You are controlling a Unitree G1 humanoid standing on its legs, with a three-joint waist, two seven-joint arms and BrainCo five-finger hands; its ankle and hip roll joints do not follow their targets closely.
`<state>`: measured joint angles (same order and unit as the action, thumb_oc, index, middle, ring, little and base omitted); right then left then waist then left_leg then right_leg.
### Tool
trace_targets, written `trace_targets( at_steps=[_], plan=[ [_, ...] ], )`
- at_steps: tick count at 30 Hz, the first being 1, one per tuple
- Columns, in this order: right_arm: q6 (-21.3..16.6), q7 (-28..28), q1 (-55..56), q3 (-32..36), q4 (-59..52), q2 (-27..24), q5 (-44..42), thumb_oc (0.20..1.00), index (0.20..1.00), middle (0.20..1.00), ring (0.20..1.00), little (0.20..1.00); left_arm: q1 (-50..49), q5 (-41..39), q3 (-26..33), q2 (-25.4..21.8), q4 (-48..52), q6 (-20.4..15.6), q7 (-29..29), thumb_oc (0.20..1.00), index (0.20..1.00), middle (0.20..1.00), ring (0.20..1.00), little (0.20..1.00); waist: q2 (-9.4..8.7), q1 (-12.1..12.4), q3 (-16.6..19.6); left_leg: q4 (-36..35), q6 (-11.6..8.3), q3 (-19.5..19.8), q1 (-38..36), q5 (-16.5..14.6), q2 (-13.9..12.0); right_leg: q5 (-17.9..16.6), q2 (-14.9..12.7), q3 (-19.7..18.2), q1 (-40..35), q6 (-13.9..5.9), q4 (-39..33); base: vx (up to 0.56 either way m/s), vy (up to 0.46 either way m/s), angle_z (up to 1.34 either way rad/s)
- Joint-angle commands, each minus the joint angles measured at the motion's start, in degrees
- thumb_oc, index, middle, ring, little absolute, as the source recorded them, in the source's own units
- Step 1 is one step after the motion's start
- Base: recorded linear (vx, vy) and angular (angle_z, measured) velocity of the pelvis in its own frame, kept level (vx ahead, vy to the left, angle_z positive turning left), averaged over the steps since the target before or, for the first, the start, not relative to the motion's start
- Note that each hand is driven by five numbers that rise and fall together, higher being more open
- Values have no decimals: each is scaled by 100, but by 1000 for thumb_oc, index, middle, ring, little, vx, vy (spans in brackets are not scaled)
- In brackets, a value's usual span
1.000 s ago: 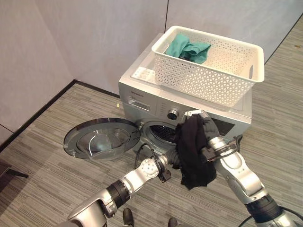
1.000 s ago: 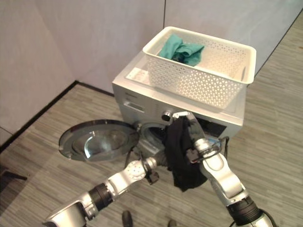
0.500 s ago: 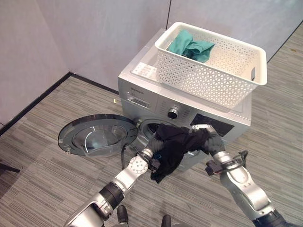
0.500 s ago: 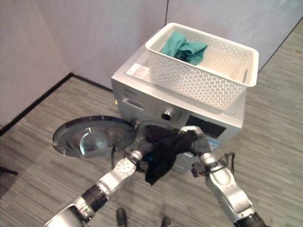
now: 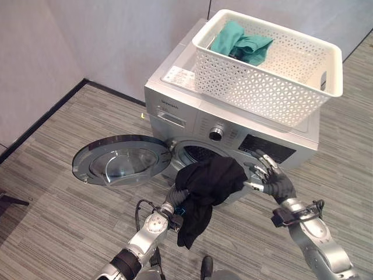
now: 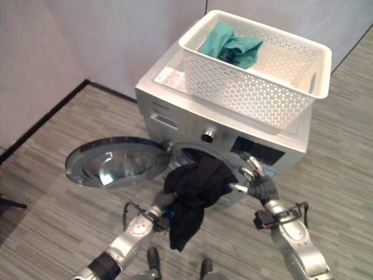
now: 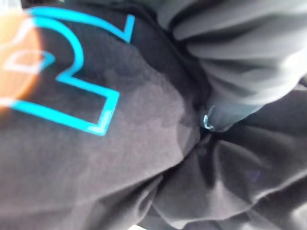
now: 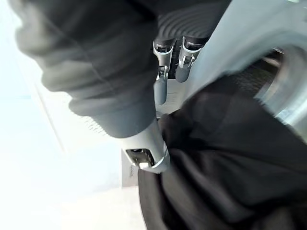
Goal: Grab the laundry basket,head to the washer,open it,put in the laundry and shut it.
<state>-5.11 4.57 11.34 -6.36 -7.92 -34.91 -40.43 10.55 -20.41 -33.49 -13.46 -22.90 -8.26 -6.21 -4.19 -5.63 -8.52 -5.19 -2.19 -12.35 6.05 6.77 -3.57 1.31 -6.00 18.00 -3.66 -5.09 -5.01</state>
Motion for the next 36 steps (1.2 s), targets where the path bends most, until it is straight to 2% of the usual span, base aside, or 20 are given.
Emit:
trace_targets(
  at_steps=[1,2,3,7,8,11,13,14,17,18,24,26,28,30,32,36],
  plan=[
    [-404,526,118,711,417,43,-685,1000,1000,1000,1000,1000,184,-344,197,162,163,-574,384,200,200,200,200,200,-102,-176,227,19,-136,-575,138,-334,-103,916,24,19,-339,-47,703,31,16,2],
    [-404,526,117,711,417,42,-685,1000,1000,1000,1000,1000,184,-344,197,162,163,-574,384,200,200,200,200,200,-102,-176,227,19,-136,-575,138,-334,-103,916,24,19,-339,-47,703,26,23,-8],
    [-434,739,139,1017,1375,451,-1279,1000,1000,1000,1000,1000,197,-660,319,235,130,-603,503,200,200,200,200,200,-141,-298,237,19,-119,-620,164,-358,-92,894,16,-39,-267,-65,746,19,17,-9],
    [-434,894,209,1164,1901,816,-1654,1000,1000,1000,1000,1000,256,-767,379,279,91,-602,505,200,200,200,200,200,-171,-358,220,19,-98,-649,182,-378,-85,917,1,-61,-171,-63,876,2,12,-3],
    [-443,894,322,1295,2701,1069,-1802,1000,1000,1000,1000,1000,325,-822,442,329,-51,-624,505,200,200,200,200,200,-216,-441,205,19,-78,-690,192,-398,-71,928,-16,-90,-70,-70,1003,-17,25,-6],
    [-408,703,308,1291,3872,1176,-1586,1000,1000,1000,1000,1000,551,-855,476,409,-333,-640,434,200,200,200,200,200,-287,-519,142,19,-60,-721,267,-401,-57,918,-36,-150,105,-84,1121,-52,19,-9],
    [-369,418,90,1272,4718,1255,-1316,1000,1000,1000,1000,1000,818,-885,398,467,-364,-668,338,200,200,200,200,200,-334,-494,-57,19,-46,-685,426,-347,-51,989,-49,-167,360,-49,1311,-160,10,-21],
    [-268,149,-105,1076,5571,1373,-743,1000,1000,1000,1000,1000,1019,-855,272,529,-348,-686,278,200,200,200,200,200,-359,-409,-278,70,-34,-655,586,-297,-49,1081,-72,-93,574,18,1496,-159,6,-9],
    [-202,-20,-130,945,5949,1536,-417,1000,1000,1000,1000,1000,1144,-799,170,531,-330,-737,188,200,200,200,200,200,-407,-359,-438,243,-23,-635,815,-307,-54,1108,-82,-31,782,72,1644,-124,-28,0],
    [-225,-190,-237,838,6195,1744,-325,1000,1000,1000,1000,1000,1250,-796,94,571,-387,-777,70,200,200,200,200,200,-459,-301,-609,497,-18,-599,1135,-354,-67,1107,-72,31,1001,108,1736,-183,-69,6],
    [-453,-700,-718,422,6174,2275,-349,1000,1000,1000,1000,1000,1421,-943,92,591,-671,-894,-279,200,200,200,200,200,-576,-238,-850,1080,15,-543,2135,-508,-202,1044,-1,-53,1759,161,1812,-163,-48,-1],
    [-688,-956,-952,247,5842,2379,-476,1000,1000,1000,1000,1000,1729,-874,194,603,-1036,-969,-645,200,200,200,200,200,-619,-301,-914,1306,58,-497,2541,-609,-270,1006,38,-185,2154,172,1868,-151,0,-14],
    [-781,-1029,-1011,179,5619,2406,-542,1000,1000,1000,1000,1000,1880,-820,228,586,-1176,-1001,-774,200,200,200,200,200,-632,-332,-954,1414,83,-488,2700,-652,-298,1004,55,-230,2320,188,1927,-119,2,-17],
    [-1058,-1121,-1046,-19,4802,2368,-680,1000,1000,1000,1000,1000,2283,-711,365,483,-1502,-1080,-1069,200,200,200,200,200,-662,-428,-1009,1674,136,-409,3099,-732,-384,978,86,-327,2749,209,2098,-121,-13,-13],
    [-1141,-1142,-1042,-96,4564,2353,-697,1000,1000,1000,1000,1000,2436,-743,426,469,-1595,-1112,-1145,200,200,200,200,200,-661,-469,-1024,1751,157,-381,3222,-763,-407,963,94,-359,2890,218,2155,-68,3,-13],
    [-1345,-1186,-1044,-438,3894,2195,-568,1000,1000,1000,1000,1000,3348,-806,629,189,-1848,-1257,-1510,200,200,200,200,200,-604,-655,-1049,2010,223,-292,3768,-848,-472,945,129,-443,3501,249,2396,-69,-9,-8]
  ],
)
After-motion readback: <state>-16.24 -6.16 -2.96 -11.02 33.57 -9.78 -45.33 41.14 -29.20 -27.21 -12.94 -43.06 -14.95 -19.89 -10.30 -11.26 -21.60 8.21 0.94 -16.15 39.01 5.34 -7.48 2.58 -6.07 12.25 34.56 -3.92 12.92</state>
